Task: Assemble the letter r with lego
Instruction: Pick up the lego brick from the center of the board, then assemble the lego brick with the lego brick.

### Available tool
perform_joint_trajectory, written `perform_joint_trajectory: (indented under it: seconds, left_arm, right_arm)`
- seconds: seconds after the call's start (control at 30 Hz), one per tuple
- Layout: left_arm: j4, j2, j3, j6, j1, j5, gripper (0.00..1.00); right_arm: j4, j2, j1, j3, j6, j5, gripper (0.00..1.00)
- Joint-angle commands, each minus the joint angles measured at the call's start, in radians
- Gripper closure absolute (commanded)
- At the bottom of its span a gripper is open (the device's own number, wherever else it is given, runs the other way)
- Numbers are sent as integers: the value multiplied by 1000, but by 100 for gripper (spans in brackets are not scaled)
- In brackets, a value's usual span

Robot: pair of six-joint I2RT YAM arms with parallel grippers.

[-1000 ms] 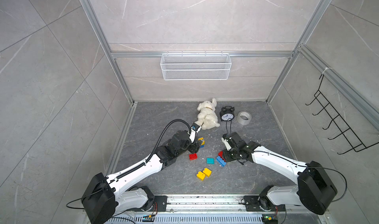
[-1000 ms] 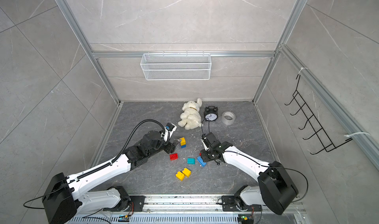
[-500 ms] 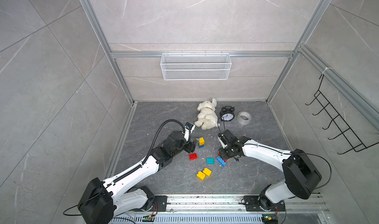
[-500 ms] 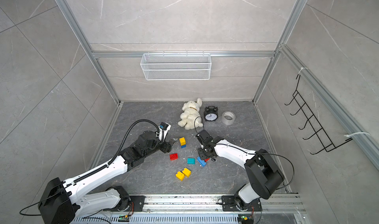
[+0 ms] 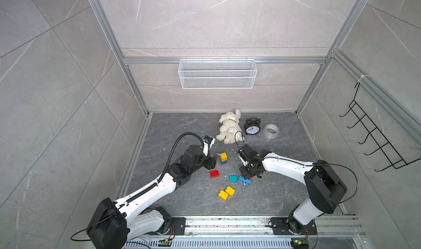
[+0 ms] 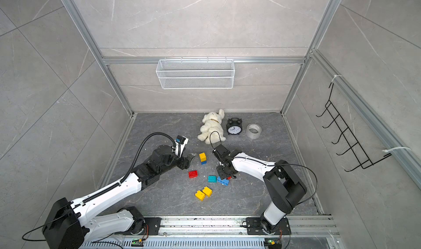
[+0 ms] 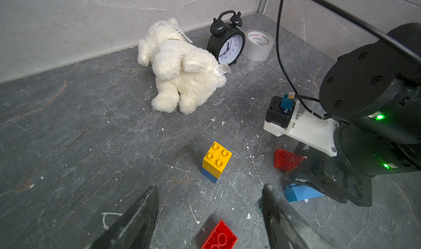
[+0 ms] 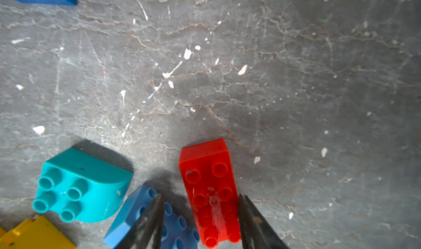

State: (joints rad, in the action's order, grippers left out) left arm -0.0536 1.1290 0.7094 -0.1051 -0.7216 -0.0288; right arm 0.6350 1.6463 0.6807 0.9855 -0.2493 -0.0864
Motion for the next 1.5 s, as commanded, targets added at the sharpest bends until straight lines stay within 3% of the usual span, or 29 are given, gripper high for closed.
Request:
perform_joint_trajectory:
  seconds: [0.0, 0.2, 0.33, 0.43, 0.57, 0.7, 0.8, 0.87, 1.1, 1.47]
  left_arm:
    - [-40, -23, -4, -16, 10, 18, 26]
    - [-51, -30, -22, -25, 18, 20, 26]
    - [-49, -46, -37, -28, 22, 16, 26]
    - [-44, -63, -46, -28, 28, 9, 26]
    - [-20, -102, -51, -26, 40, 10, 26]
    - [-2, -177, -71, -33, 55, 21, 26]
    - [-16, -253, -110, -56, 72, 25, 25]
    - [-33, -295, -137, -76, 84, 35, 24]
    - [-7, -366, -173, -101, 100, 28, 22]
    - [-12, -418, -208, -106, 108, 14, 21]
  right_arm:
    - [57, 28, 10, 26, 5, -46, 47]
    - [86, 63, 19, 47, 1, -100, 53]
    - [79, 35, 20, 50, 3, -118, 65]
    - [78, 16, 23, 70, 32, -124, 74]
    - [68, -43, 30, 123, 132, -105, 78]
    - [25, -142, 37, 176, 330, 114, 79]
    - [-6, -187, 46, 185, 478, 362, 81]
    - [26, -172, 79, 209, 540, 415, 80]
    - [232, 15, 201, 395, 621, 267, 82]
    - [211, 23, 240, 317, 681, 163, 83]
